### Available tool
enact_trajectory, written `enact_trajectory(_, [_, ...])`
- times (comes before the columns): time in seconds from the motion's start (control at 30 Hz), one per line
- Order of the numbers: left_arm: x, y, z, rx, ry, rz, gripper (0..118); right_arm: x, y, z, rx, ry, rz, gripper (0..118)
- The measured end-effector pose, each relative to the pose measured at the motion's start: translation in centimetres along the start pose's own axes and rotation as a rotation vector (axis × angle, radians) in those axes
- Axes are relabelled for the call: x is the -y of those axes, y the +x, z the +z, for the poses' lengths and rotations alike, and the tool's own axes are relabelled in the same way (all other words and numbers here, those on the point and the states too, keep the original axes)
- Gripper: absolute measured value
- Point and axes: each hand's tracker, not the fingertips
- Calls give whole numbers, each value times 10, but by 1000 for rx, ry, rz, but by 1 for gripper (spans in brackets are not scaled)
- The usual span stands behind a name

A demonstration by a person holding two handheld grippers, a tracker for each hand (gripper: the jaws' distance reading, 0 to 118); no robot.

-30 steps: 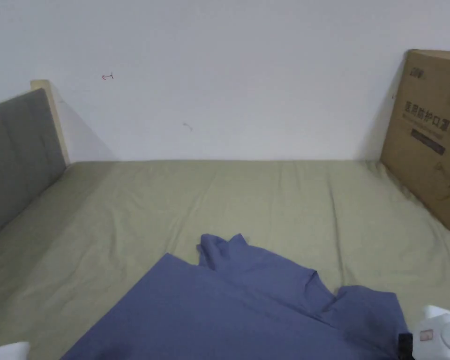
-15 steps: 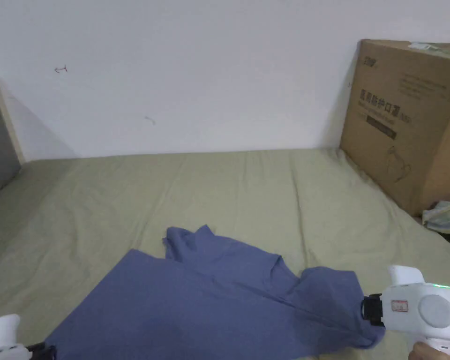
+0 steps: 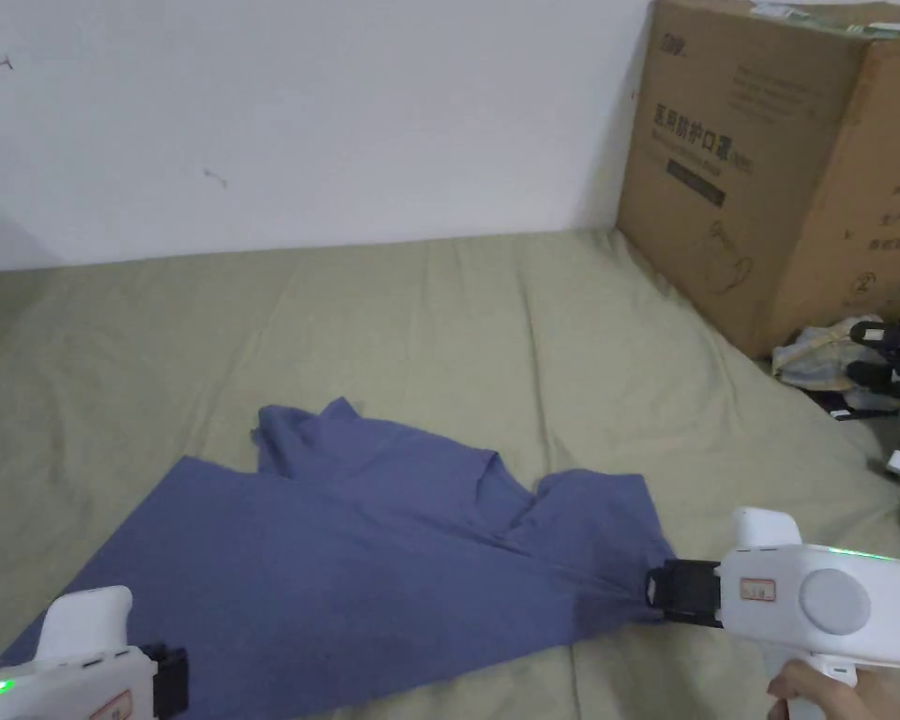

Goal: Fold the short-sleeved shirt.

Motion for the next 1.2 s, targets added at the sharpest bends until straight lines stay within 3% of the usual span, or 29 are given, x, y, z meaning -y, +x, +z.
enact_trajectory(0.23, [-14,22,-29,38,-38,-37,0,-25,9,-55,34,-59,-52,82])
enact_trajectory(0.27, [-15,23,-33,42,-44,-36,0,-22,11,-65,37,-95,-57,77])
enact_trajectory(0.37, [-16,23,-42,49,-61,-20,0,-13,8,-76,82,-106,-4,44])
enact_trajectory(0.4, [-15,23,-43,47,-64,-18,0,-14,5,-71,60,-83,14,16])
enact_trajectory(0.43, [-15,23,-44,44,-68,-15,0,-16,2,-65,72,-39,44,3])
enact_trajectory(0.53, [-16,21,-48,39,-80,-13,0,-27,-12,-60,-4,-65,70,3])
enact_trajectory(0.6, [-18,18,-50,29,-81,-17,0,-32,-25,-56,53,-23,157,3])
enact_trajectory(0.7, [-26,11,-51,20,-76,-7,0,-46,-34,-52,19,-17,146,3])
enact_trajectory(0.93, [-71,-10,-71,-15,-42,-3,0,-53,-36,-60,43,-22,165,3])
enact_trajectory(0.97, [-79,-14,-78,-16,-50,-17,10,-52,-35,-61,43,-24,164,3])
enact_trajectory(1.0, [-86,-18,-86,-25,-50,-22,31,-51,-35,-61,44,-28,162,3])
enact_trajectory(1.07, [-105,-29,-111,-37,-76,-27,96,-49,-31,-62,44,-34,158,3])
enact_trajectory(1.1, [-113,-35,-121,-38,-80,-12,101,-48,-30,-61,46,-36,157,3])
enact_trajectory(1.2, [-140,-50,-153,-82,-88,33,98,-46,-25,-62,48,-40,147,3])
